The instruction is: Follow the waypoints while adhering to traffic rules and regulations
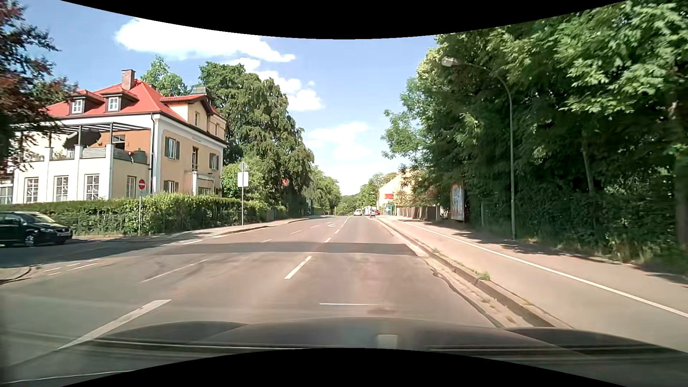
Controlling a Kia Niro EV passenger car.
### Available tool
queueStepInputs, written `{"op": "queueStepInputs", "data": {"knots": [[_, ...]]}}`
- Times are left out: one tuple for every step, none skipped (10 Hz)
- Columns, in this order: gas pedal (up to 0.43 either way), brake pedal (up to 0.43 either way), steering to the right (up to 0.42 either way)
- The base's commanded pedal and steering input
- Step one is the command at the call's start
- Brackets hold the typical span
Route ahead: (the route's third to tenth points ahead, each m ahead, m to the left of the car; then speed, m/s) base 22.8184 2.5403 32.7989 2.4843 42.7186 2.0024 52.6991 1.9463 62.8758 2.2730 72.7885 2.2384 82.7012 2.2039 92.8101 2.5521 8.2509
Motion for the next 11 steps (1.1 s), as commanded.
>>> {"op": "queueStepInputs", "data": {"knots": [[0.130,0.006,0.003],[0.130,0.006,0.004],[0.130,0.006,0.003],[0.110,0.006,0.002],[0.098,0.006,0.001],[0.079,0.006,0.001],[0.047,0.006,0.000],[0.047,0.006,-0.001],[0.047,0.006,-0.001],[0.047,0.006,-0.002],[0.047,0.006,-0.003]]}}
